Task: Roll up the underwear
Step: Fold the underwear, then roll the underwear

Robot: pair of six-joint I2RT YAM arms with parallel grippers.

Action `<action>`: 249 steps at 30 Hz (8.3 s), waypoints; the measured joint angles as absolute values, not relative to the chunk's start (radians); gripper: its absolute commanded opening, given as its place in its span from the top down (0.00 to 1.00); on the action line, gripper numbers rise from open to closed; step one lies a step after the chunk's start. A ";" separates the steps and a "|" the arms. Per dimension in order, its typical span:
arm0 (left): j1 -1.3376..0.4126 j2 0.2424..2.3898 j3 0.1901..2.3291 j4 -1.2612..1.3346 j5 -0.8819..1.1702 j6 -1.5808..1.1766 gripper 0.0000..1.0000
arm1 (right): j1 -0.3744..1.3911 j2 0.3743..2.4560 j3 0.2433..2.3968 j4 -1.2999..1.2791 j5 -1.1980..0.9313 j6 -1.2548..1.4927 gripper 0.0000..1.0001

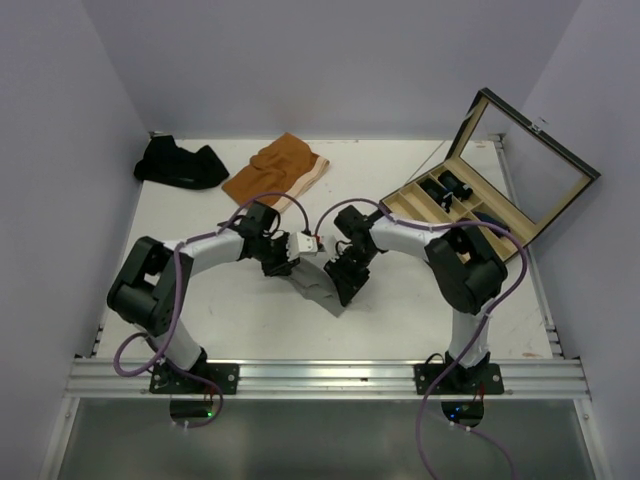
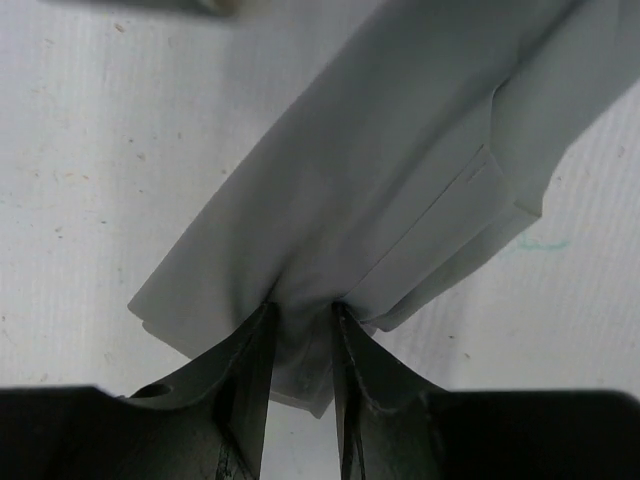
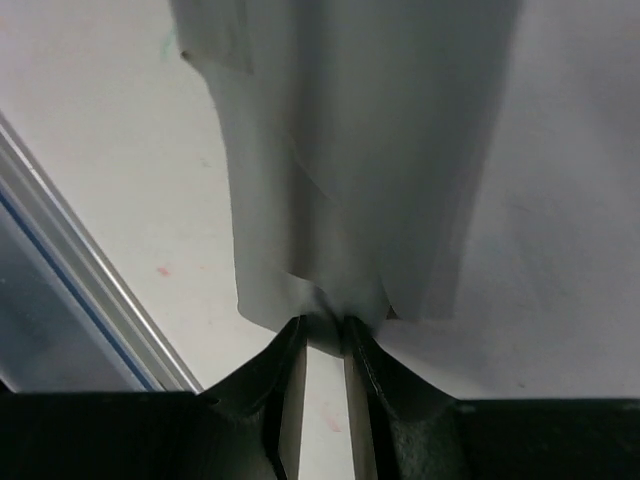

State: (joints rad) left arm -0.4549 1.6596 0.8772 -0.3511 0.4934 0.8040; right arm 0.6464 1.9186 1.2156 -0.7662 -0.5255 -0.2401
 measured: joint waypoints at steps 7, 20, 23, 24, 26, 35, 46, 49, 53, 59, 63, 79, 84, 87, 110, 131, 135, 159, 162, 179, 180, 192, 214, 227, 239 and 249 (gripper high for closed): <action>-0.453 1.663 0.897 -0.353 0.506 0.805 0.60 | 0.680 1.871 1.151 -0.768 -0.600 -0.197 0.71; -0.314 1.548 0.939 -0.447 0.562 0.758 0.58 | 0.654 1.712 1.152 -0.730 -0.662 -0.223 0.72; -0.315 1.597 0.978 -0.450 0.565 0.681 0.58 | 0.654 1.725 1.139 -0.657 -0.625 -0.193 0.72; -0.315 1.610 0.982 -0.449 0.564 0.641 0.58 | 0.654 1.732 1.129 -0.631 -0.611 -0.177 0.73; -0.315 1.623 0.983 -0.450 0.564 0.579 0.58 | 0.654 1.756 1.110 -0.593 -0.593 -0.147 0.73; -0.315 1.640 0.983 -0.432 0.562 0.404 0.58 | 0.710 1.823 1.030 -0.432 -0.602 0.031 0.71; -0.293 1.727 1.060 -0.439 0.572 0.361 0.57 | 0.748 1.723 1.053 -0.391 -0.702 0.112 0.67; -0.282 1.758 1.103 -0.445 0.600 0.385 0.58 | 0.652 1.702 1.126 -0.401 -0.701 0.092 0.66; -0.279 1.794 1.137 -0.465 0.654 0.412 0.59 | 0.570 1.755 1.252 -0.423 -0.689 0.062 0.64; -0.257 1.776 1.092 -0.458 0.727 0.392 0.58 | 0.581 1.955 1.441 -0.464 -0.665 0.049 0.61; -0.244 1.742 1.040 -0.458 0.753 0.368 0.58 | 0.583 2.084 1.529 -0.468 -0.646 0.045 0.60; -0.351 1.697 1.145 -0.511 0.656 0.770 0.59 | 0.472 1.916 1.332 -0.497 -0.732 0.059 0.82; -0.444 1.830 1.354 -0.525 0.651 0.890 0.59 | 0.468 1.512 1.015 -0.426 -0.758 0.136 0.89; -0.472 1.896 1.390 -0.536 0.640 0.939 0.60 | 0.479 1.441 0.964 -0.424 -0.761 0.137 0.85; -0.436 1.869 1.174 -0.590 0.513 0.984 0.67 | 0.811 1.635 1.205 -0.654 -0.667 -0.280 0.83; -0.184 1.760 1.166 -0.497 0.605 0.455 0.57 | 1.162 1.956 1.272 -0.664 -0.439 -0.292 0.94; -0.184 1.760 1.163 -0.494 0.605 0.455 0.57 | 1.119 1.952 1.271 -0.670 -0.430 -0.289 0.94; -0.265 1.848 1.182 -0.518 0.618 0.600 0.61 | 0.570 2.015 1.431 -0.772 -0.171 -0.299 0.89; -0.283 1.848 1.141 -0.522 0.599 0.628 0.62 | 0.575 2.015 1.424 -0.780 -0.178 -0.278 0.89; -0.320 1.612 0.850 -0.590 0.615 0.860 0.62 | 0.579 2.276 1.817 -0.830 -0.314 -0.112 0.87; -0.336 1.608 0.844 -0.594 0.622 0.865 0.62 | 0.581 2.290 1.838 -0.823 -0.321 -0.110 0.87; -0.458 1.582 0.820 -0.577 0.662 0.829 0.50 | 0.576 2.326 1.895 -0.746 -0.395 -0.142 0.81; -0.336 1.143 0.827 -0.363 0.559 0.633 0.00 | 0.649 1.967 1.288 -0.388 -0.752 0.265 0.79; -0.447 1.052 0.567 -0.467 0.676 1.158 0.44 | 0.684 2.028 1.249 -0.220 -0.753 0.374 0.79; -0.517 1.247 0.558 -0.497 0.706 1.482 0.55 | 0.695 2.106 1.269 -0.252 -0.805 0.322 0.80; -0.544 1.350 0.559 -0.461 0.690 1.544 0.66 | 0.694 2.143 1.338 -0.347 -0.824 0.245 0.80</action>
